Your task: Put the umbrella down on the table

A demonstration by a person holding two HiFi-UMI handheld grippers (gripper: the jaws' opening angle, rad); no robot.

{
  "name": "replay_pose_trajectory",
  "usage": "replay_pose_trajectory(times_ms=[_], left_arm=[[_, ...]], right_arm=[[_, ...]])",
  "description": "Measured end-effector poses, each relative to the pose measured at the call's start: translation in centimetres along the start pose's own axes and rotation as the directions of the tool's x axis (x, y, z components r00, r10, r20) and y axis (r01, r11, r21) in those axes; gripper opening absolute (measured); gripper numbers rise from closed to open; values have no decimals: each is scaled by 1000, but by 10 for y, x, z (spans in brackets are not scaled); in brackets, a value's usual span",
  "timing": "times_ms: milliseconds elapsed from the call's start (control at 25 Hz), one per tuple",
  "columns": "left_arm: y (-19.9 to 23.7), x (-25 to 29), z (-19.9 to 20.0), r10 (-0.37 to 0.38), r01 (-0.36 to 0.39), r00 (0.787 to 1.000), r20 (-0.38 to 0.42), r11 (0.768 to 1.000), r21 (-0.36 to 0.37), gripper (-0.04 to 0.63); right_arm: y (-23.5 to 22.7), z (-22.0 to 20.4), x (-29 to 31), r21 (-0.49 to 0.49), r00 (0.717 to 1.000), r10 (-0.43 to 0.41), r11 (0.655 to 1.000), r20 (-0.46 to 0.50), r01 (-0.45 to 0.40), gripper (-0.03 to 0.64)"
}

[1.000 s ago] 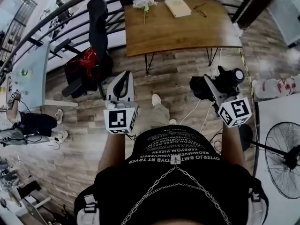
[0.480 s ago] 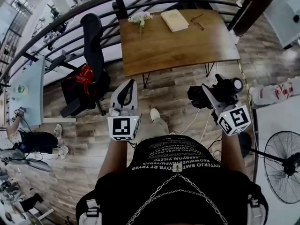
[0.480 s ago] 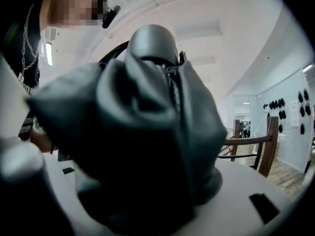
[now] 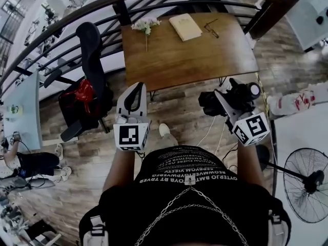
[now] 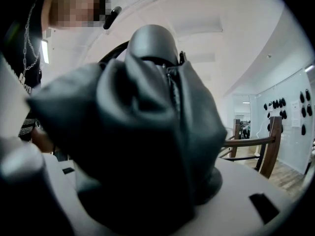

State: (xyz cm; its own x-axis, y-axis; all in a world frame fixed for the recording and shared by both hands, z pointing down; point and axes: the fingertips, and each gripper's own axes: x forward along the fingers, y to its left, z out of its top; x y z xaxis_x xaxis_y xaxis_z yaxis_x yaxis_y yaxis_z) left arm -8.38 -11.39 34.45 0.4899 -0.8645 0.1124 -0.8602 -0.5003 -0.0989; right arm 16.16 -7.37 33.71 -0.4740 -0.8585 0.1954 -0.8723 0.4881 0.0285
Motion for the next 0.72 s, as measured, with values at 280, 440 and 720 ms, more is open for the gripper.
replay_pose_trajectory(times_ms=[280,440,720], left_arm=[[34,35,11,-20,19,1000,20,1000,14,31],[51,52,14,-46,45,998,30,999,18,31],[62,71,6,-99,98,995,18,995,28,31]], right_arm=[[-3,20,50,-9,1000,8,1000,9,-8,284],[0,29,72,-19,1000,3,1000,25,-3,284],[7,32,103,4,999,-3,1000,50,3,284]])
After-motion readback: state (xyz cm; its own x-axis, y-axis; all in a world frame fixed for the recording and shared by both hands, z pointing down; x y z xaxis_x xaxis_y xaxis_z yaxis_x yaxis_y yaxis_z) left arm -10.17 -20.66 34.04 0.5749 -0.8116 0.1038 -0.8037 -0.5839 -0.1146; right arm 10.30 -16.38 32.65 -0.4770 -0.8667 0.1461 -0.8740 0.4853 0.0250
